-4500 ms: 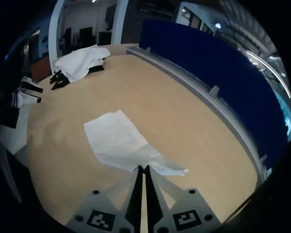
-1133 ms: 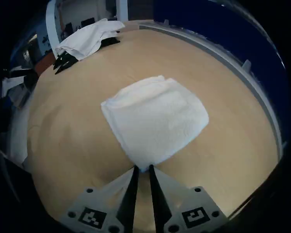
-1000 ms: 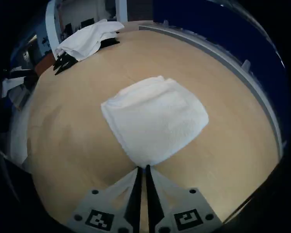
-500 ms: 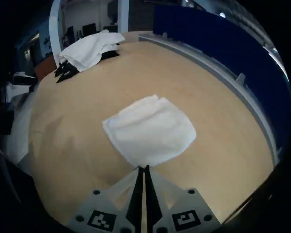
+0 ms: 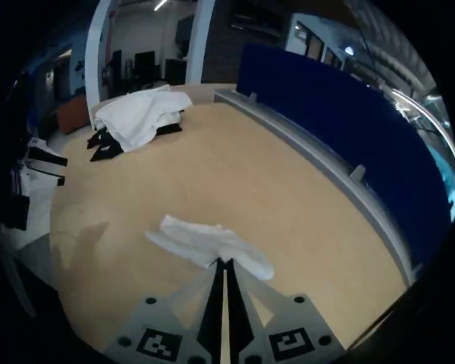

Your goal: Fold towel

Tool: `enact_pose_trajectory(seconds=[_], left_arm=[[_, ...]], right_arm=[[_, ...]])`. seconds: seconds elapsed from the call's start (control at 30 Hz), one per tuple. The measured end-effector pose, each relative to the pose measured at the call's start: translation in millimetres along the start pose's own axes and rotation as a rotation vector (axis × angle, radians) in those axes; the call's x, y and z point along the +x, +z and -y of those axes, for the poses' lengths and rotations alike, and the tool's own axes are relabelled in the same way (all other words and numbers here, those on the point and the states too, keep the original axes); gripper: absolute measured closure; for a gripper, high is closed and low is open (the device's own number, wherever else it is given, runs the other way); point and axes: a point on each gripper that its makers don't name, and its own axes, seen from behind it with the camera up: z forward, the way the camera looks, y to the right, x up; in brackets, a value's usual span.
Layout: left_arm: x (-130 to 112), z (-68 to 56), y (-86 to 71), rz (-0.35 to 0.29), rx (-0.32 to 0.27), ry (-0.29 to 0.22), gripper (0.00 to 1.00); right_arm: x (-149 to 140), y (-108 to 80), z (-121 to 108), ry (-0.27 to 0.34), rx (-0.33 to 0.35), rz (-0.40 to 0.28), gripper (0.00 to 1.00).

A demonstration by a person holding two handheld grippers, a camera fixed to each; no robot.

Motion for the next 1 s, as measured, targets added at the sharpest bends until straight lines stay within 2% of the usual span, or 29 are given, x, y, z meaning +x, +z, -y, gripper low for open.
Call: enact_pose_trajectory(seconds=[0.2,0.4,0.67,1.0], left_arm=[[6.1,-4.5,-0.1,-0.012,-0.008,0.006,0.15],[11.3,-10.0,0.6,-0.018,-0.02,0.014,0.15],[17.1,-16.9,2.3,-0.021,-0.036,0.028,0.15],[24.0,-25.6,5.0,-0.026,-0.057,0.045,0.15]], right_arm=[[25.6,-17.3,-13.5,-0.002,-0.02,-0.047,0.97],[34.0,-29.4,-22.5,0.0,-0.041,-0.064,0.97],[36.0,-45.6,-34.2,0.013,-0.068,-0.081,0.97],[23.2,-74.2,-62.6,0.044,-0.12,-0.088,0.97]])
